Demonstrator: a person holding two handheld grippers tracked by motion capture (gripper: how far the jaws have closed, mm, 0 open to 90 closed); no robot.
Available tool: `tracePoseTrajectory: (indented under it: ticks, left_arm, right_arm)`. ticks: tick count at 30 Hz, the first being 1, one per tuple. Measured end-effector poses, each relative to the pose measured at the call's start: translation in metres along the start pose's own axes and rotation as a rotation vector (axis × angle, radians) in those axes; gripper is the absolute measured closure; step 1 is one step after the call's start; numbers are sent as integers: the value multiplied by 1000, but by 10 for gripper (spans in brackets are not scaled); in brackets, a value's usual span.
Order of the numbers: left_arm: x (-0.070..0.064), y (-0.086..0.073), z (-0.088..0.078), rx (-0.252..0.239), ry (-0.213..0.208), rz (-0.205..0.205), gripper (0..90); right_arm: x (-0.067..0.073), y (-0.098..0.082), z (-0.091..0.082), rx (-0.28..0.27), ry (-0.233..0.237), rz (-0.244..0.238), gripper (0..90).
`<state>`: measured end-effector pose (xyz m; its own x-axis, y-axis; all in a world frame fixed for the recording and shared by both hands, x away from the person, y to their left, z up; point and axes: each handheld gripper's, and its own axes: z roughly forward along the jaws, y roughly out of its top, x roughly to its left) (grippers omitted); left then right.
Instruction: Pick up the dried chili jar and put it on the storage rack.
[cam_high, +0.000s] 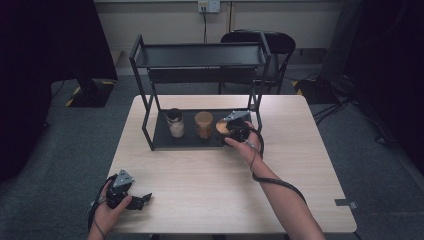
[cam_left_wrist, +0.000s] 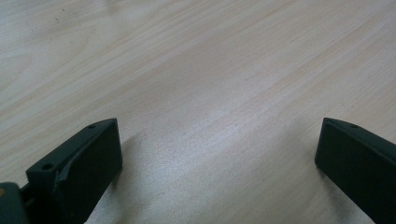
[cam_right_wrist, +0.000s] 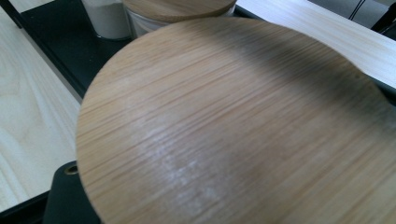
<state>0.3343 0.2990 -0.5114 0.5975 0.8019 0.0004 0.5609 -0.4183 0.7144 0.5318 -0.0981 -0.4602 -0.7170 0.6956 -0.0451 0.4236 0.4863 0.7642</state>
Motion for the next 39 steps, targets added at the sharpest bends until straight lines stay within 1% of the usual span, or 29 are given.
tracePoseTrajectory:
  ticks: [4,12,22,28,31,39]
  left_arm:
    - [0,0,0,0,0,0,2]
    - [0,0,0,0,0,0,2]
    - [0,0,0,0,0,0,2]
    - [0,0,0,0,0,0,2]
    - [0,0,0,0,0,0,2]
    - [0,0,0,0,0,0,2]
  right_arm:
    - [-3,0,2,0,-7,4,253]
    - [-8,1,7,-5,-12,32,254]
    - [-12,1,13,-6,-25,48,254]
    - [-13,1,17,-9,-34,48,253]
    - [-14,1,19,-9,-38,56,253]
    - [-16,1,24,-4,-49,61,254]
